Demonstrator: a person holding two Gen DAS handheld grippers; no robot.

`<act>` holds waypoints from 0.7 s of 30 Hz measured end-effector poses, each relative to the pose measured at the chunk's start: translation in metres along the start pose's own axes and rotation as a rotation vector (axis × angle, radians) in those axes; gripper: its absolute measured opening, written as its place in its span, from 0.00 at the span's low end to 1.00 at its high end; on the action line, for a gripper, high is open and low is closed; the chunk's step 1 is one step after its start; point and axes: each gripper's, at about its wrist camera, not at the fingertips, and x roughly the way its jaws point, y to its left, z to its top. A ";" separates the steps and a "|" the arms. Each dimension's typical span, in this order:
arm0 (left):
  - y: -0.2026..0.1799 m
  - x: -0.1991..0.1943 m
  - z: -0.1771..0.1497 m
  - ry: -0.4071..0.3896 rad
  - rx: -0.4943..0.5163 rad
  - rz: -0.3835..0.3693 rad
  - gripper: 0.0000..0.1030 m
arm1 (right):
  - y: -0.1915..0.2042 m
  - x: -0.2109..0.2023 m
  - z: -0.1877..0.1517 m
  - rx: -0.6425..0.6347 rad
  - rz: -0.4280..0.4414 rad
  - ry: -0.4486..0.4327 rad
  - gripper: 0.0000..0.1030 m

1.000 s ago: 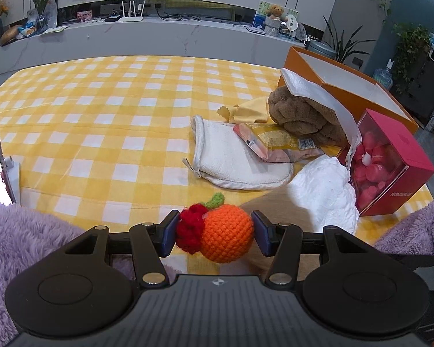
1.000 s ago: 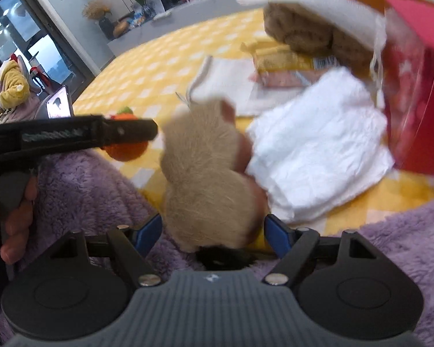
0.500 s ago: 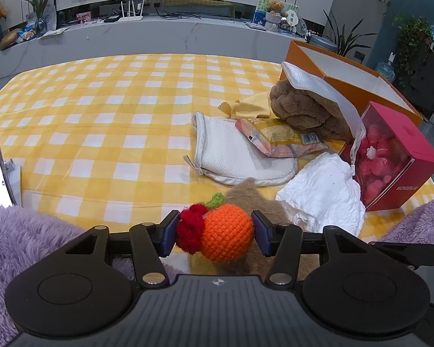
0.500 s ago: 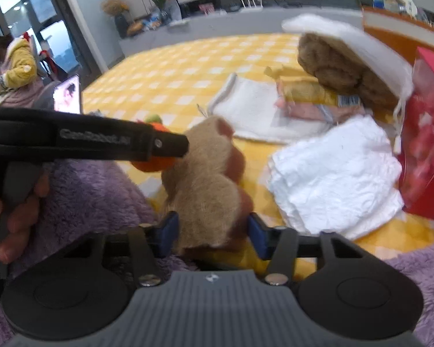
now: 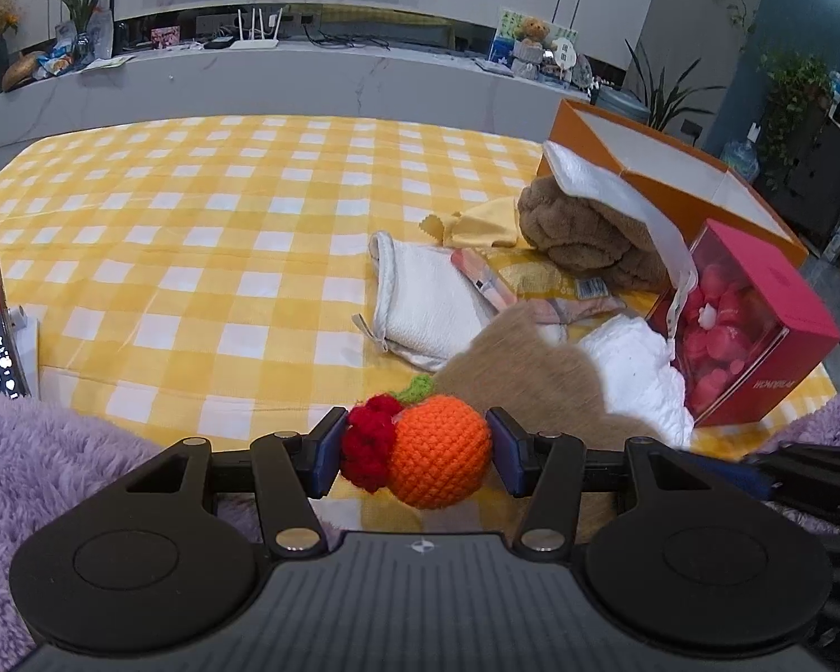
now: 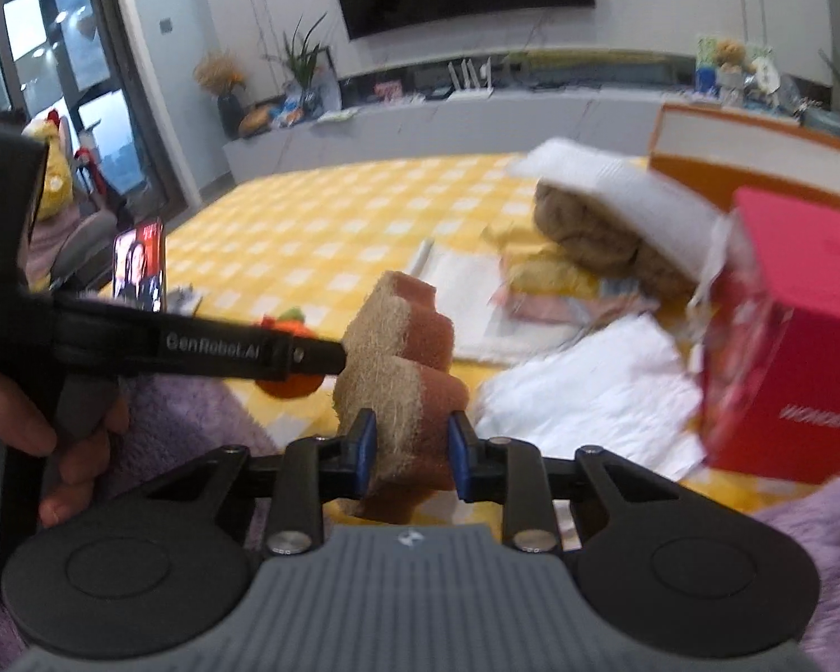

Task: Organize soft objects
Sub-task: 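Carry the fruit and sponge into the orange box and open both tools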

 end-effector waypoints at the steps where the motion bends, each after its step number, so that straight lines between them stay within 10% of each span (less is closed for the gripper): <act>1: -0.001 -0.001 0.001 -0.007 0.000 0.007 0.59 | -0.001 -0.005 0.002 -0.003 -0.010 -0.019 0.25; 21: -0.097 -0.023 0.082 -0.142 0.167 -0.245 0.59 | -0.086 -0.097 0.080 0.077 -0.207 -0.258 0.26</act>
